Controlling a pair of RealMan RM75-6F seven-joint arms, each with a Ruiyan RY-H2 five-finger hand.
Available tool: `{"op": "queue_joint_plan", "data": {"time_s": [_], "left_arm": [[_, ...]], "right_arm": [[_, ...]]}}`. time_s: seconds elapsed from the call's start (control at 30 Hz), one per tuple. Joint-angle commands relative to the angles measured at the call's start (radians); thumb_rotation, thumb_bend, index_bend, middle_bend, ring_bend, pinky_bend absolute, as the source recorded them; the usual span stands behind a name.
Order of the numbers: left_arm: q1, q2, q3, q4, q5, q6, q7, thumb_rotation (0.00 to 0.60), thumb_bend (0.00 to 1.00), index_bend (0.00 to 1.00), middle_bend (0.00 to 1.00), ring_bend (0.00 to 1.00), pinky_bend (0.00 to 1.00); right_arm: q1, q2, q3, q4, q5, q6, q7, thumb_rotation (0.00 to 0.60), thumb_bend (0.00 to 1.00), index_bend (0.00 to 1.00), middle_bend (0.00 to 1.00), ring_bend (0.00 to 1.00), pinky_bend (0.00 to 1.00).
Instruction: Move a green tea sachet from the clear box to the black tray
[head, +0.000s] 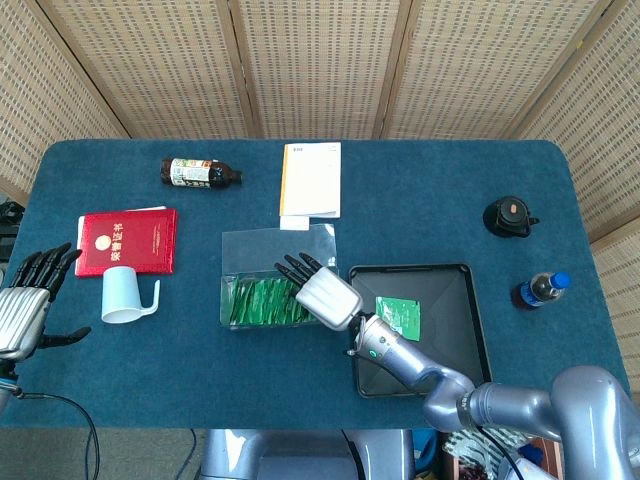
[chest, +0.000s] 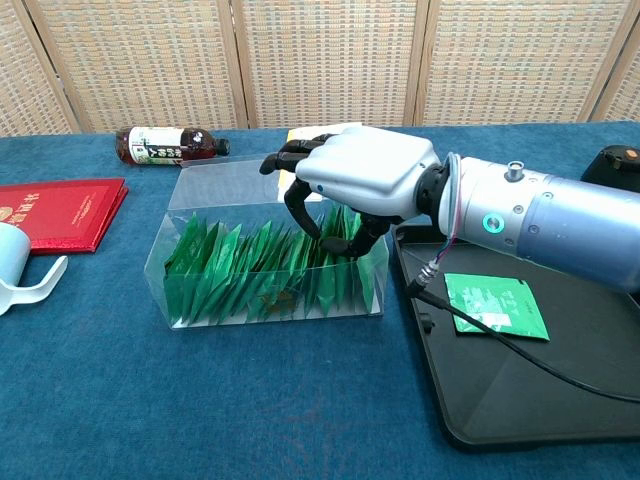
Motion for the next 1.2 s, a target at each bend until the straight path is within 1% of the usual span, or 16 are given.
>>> {"op": "queue_joint_plan", "data": {"time_s": [0.03, 0.57, 0.83, 1.07, 1.2], "left_arm": [[0.000, 0.001, 0.000, 0.001, 0.001, 0.001, -0.003, 0.600, 0.02, 0.00, 0.00, 0.00, 0.00], [0.001, 0.003, -0.001, 0.002, 0.002, 0.002, -0.010, 0.600, 0.02, 0.00, 0.00, 0.00, 0.00], [0.001, 0.003, -0.001, 0.002, 0.002, 0.003, -0.010, 0.600, 0.02, 0.00, 0.00, 0.00, 0.00], [0.001, 0.004, -0.001, 0.002, 0.001, 0.003, -0.009, 0.600, 0.02, 0.00, 0.00, 0.00, 0.00], [0.000, 0.004, -0.002, 0.002, 0.000, 0.001, -0.011, 0.600, 0.02, 0.00, 0.00, 0.00, 0.00]], "right_arm": [[0.001, -0.003, 0.002, 0.003, 0.003, -0.001, -0.003, 0.600, 0.55, 0.58, 0.15, 0.00, 0.19], [0.007, -0.019, 0.011, 0.016, 0.020, -0.011, -0.030, 0.600, 0.55, 0.60, 0.16, 0.00, 0.19], [0.007, -0.020, 0.012, 0.013, 0.016, -0.008, -0.023, 0.600, 0.55, 0.66, 0.16, 0.00, 0.19], [0.007, -0.027, 0.010, 0.020, 0.008, -0.002, -0.018, 0.600, 0.55, 0.68, 0.17, 0.00, 0.20], [0.008, -0.032, 0.010, 0.025, 0.007, -0.002, -0.015, 0.600, 0.59, 0.68, 0.17, 0.00, 0.20]]}}
